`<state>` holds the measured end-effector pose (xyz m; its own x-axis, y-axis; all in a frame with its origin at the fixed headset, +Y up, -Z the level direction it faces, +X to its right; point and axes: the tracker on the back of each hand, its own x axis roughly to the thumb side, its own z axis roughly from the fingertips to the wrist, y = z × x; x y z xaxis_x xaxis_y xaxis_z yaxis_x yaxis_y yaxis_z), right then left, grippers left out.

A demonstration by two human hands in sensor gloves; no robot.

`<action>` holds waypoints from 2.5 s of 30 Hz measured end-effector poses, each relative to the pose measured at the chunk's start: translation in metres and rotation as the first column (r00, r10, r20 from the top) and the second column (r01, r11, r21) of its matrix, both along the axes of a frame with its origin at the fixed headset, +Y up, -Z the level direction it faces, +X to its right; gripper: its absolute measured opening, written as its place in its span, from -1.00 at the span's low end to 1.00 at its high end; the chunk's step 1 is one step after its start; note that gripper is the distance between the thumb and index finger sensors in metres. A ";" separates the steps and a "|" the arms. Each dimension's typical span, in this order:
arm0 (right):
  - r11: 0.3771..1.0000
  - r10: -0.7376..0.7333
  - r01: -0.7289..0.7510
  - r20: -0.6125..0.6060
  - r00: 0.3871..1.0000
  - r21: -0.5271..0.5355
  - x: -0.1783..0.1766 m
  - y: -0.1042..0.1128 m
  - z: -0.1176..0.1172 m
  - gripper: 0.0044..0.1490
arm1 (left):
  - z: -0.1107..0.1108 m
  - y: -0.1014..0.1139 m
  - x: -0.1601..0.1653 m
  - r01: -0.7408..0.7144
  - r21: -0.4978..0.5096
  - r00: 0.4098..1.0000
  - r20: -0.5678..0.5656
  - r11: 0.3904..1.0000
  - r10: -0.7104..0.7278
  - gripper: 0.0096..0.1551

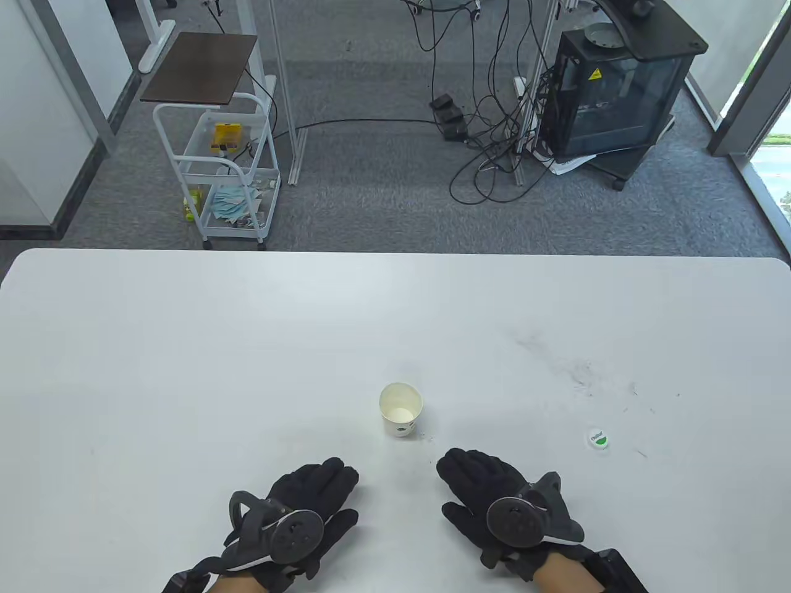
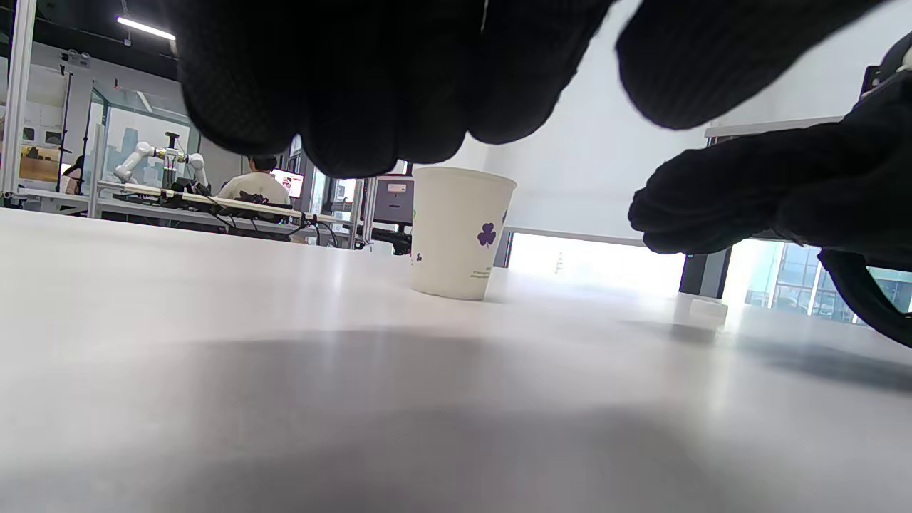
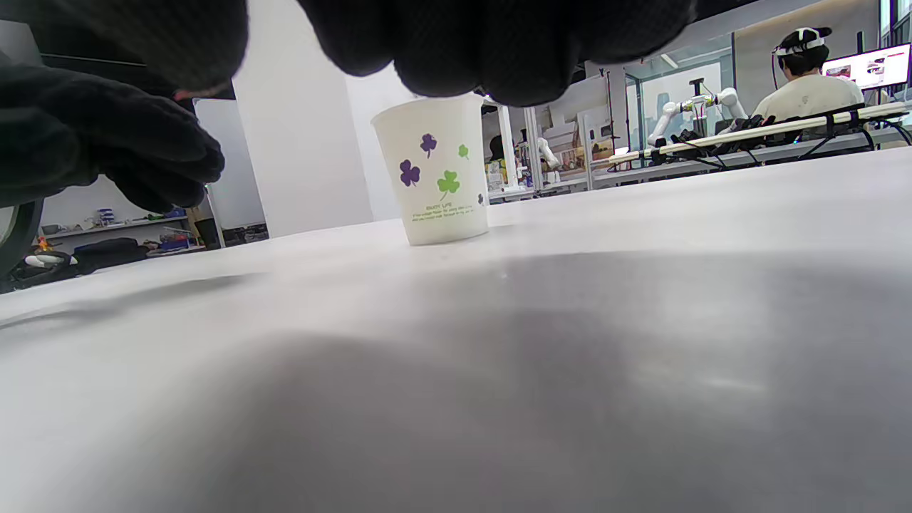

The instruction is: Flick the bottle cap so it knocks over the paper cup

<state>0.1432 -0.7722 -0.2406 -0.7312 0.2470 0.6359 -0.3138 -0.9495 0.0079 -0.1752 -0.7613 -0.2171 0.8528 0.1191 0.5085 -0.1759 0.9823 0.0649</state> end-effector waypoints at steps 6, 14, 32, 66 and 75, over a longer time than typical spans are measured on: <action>1.000 0.017 -0.016 0.022 1.000 -0.014 0.003 -0.002 -0.003 -0.14 | -0.002 -0.001 -0.001 -0.007 -0.017 1.000 0.002 1.000 0.007 -0.24; 0.997 0.071 -0.070 0.241 0.968 -0.014 0.048 -0.005 -0.025 -0.15 | -0.003 -0.001 -0.002 -0.016 -0.016 1.000 0.001 1.000 0.016 -0.24; 0.890 0.330 -0.042 0.580 0.745 -0.453 0.153 -0.030 -0.064 0.10 | -0.007 -0.003 -0.011 -0.003 -0.040 1.000 -0.020 0.999 0.002 -0.25; 0.961 0.230 -0.183 0.230 0.946 -0.210 -0.064 -0.015 -0.023 -0.25 | -0.011 -0.003 -0.014 -0.010 -0.077 1.000 -0.015 0.997 0.009 -0.25; 0.929 0.347 -0.296 0.246 0.905 -0.223 -0.103 -0.019 -0.027 -0.22 | -0.014 -0.005 -0.015 -0.007 -0.096 0.999 -0.033 0.995 0.004 -0.25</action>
<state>0.0403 -0.7916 -0.2680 -0.9291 0.0575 0.3652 -0.0054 -0.9898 0.1420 -0.1906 -0.7662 -0.2315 0.8681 0.1710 0.4661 -0.1807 0.9832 -0.0241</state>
